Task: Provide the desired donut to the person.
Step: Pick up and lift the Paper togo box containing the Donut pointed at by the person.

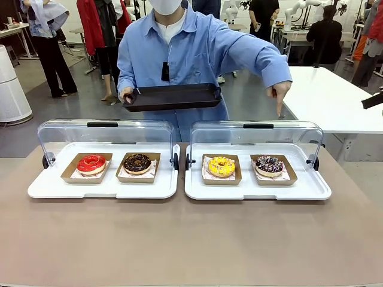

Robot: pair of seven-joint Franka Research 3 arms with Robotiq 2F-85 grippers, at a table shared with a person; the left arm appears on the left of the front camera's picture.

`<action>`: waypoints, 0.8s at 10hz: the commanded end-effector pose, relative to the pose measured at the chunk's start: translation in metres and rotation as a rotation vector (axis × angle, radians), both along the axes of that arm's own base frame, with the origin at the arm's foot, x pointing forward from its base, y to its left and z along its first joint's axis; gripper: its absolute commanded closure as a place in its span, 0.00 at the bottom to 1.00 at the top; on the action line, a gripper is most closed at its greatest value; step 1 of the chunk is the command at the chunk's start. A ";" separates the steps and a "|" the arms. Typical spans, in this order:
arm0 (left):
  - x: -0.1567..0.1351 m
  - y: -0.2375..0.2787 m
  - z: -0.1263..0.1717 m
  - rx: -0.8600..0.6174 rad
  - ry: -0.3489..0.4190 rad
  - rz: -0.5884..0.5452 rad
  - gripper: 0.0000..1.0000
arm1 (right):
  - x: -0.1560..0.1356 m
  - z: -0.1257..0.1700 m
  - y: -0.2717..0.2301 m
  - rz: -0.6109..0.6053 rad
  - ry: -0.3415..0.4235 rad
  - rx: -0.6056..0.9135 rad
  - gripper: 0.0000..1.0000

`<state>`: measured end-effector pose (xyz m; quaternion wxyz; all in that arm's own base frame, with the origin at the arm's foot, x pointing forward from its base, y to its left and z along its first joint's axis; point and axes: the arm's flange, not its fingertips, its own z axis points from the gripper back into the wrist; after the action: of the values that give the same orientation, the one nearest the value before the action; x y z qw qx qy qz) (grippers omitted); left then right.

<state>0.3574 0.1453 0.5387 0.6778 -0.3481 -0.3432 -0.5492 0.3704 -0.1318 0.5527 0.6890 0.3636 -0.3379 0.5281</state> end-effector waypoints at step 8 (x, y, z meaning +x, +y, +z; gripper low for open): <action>0.000 0.000 -0.001 -0.024 -0.023 -0.004 0.00 | 0.034 -0.071 0.165 0.146 -0.137 -0.710 0.00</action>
<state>0.3572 0.1452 0.5381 0.6783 -0.3488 -0.3426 -0.5485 0.3957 0.0304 0.4998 0.6886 0.1117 -0.1651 0.6972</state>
